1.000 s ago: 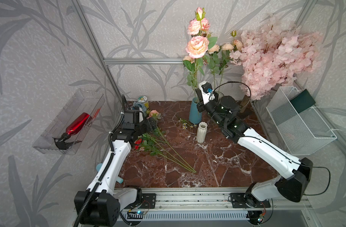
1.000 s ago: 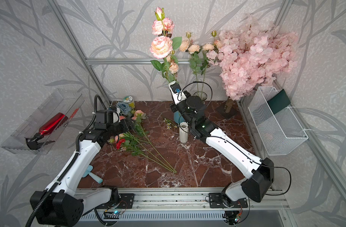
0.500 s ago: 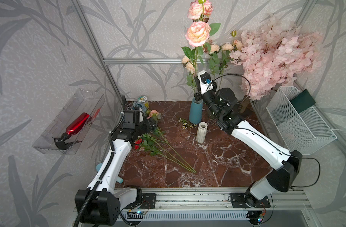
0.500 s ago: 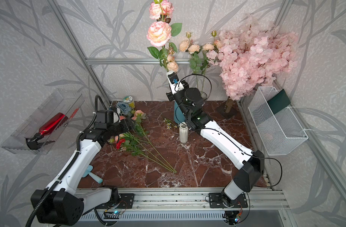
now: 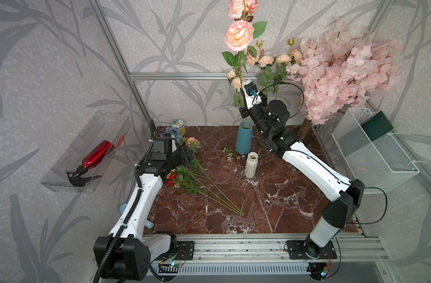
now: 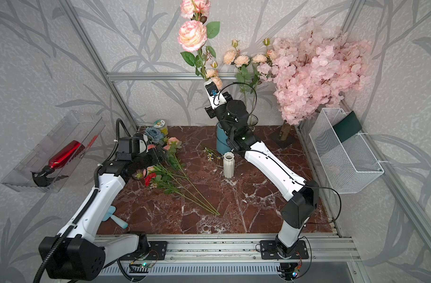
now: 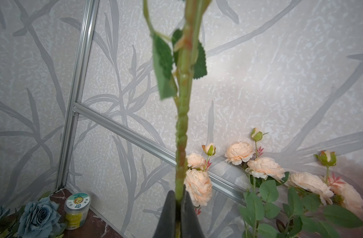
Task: Place the pink flowers into the vase
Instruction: Place the flower in the vase.
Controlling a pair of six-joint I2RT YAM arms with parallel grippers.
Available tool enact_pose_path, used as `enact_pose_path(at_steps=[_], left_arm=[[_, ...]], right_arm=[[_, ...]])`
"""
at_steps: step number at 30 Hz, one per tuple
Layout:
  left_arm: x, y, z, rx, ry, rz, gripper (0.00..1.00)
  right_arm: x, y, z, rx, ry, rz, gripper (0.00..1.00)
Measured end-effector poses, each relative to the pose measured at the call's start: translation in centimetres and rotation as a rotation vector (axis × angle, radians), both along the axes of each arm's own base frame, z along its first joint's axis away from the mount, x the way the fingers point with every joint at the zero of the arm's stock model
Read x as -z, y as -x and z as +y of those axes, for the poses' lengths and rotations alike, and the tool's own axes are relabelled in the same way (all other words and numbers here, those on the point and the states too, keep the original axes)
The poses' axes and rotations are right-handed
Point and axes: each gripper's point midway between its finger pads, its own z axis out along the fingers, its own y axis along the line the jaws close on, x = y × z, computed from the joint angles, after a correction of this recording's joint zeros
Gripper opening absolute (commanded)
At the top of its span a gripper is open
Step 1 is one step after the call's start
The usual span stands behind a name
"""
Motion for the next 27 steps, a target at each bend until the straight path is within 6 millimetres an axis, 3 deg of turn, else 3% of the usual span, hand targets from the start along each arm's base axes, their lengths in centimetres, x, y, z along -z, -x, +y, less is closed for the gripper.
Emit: enact_pose_path(at_steps=[5,18,27], left_arm=[[0.0,0.0,0.1,-0.003,0.000,0.000,0.83],[0.1,0.1,0.2,-0.008,0.001,0.008,0.83],[0.3,0.2,0.4,-0.011,0.001,0.014,0.83]], right_arm=[[1.5,-1.1,-0.1,0.006,0.016,0.039,0.00],[2.2,-1.9,-0.6,0.009,-0.002,0.069,0.00],[3.9,-2.5,-0.6,0.003,0.010,0.127,0.00]])
